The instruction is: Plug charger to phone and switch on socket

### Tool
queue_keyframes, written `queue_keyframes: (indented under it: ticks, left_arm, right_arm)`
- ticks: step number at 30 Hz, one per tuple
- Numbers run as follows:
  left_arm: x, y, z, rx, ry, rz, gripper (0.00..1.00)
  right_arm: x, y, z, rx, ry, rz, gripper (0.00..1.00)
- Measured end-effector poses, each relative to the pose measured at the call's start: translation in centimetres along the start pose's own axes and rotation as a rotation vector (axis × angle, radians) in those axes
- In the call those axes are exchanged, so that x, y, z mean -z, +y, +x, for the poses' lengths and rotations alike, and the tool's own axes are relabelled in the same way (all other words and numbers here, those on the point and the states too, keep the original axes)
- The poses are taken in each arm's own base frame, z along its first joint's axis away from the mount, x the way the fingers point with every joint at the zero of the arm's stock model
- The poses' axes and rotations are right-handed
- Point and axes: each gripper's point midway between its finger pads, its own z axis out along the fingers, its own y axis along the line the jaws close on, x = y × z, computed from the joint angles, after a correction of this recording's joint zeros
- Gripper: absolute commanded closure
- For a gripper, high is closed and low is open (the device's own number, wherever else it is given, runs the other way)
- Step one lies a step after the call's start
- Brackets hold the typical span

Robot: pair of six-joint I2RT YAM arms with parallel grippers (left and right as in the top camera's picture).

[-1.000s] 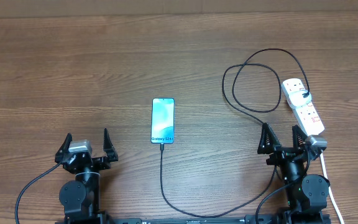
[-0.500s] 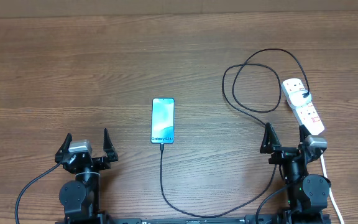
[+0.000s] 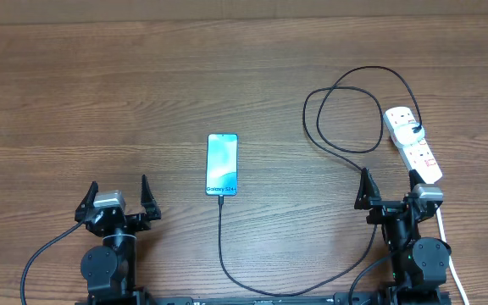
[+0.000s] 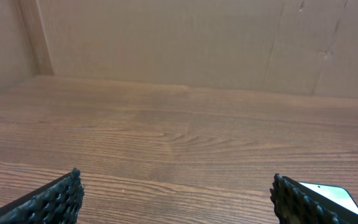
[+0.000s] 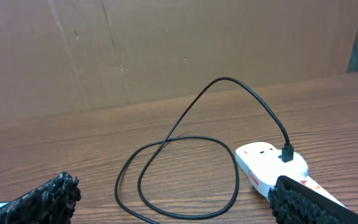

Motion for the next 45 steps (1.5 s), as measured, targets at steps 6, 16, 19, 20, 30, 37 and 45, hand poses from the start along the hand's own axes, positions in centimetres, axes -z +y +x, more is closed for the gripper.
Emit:
queue_keyframes:
  ticks: [6,16,19,20,30,37,45]
  left_arm:
    - [0.0,-0.5,0.0,-0.002,0.001,0.022,0.0]
    - [0.1,-1.8,0.1,-0.006,0.003,0.075,0.0]
    - [0.1,-1.8,0.1,-0.006,0.003,0.075,0.0]
    - [0.1,-1.8,0.1,-0.006,0.003,0.075,0.0]
    - [0.1,-1.8,0.1,-0.006,0.003,0.075,0.0]
    - [0.1,-1.8,0.1,-0.006,0.003,0.075,0.0]
    - [0.1,-1.8,0.1,-0.006,0.003,0.075,0.01]
  right_arm:
    - [0.0,0.0,0.0,0.001,0.0,0.0,0.0]
    - [0.0,0.0,0.0,0.001,0.0,0.0,0.0]
    - [0.0,0.0,0.0,0.001,0.0,0.0,0.0]
    - [0.0,0.0,0.0,0.002,0.0,0.0,0.0]
    - [0.0,0.0,0.0,0.004,0.0,0.0,0.0]
    - [0.0,0.0,0.0,0.004,0.0,0.0,0.0]
    - [0.0,0.0,0.0,0.004,0.0,0.0,0.0]
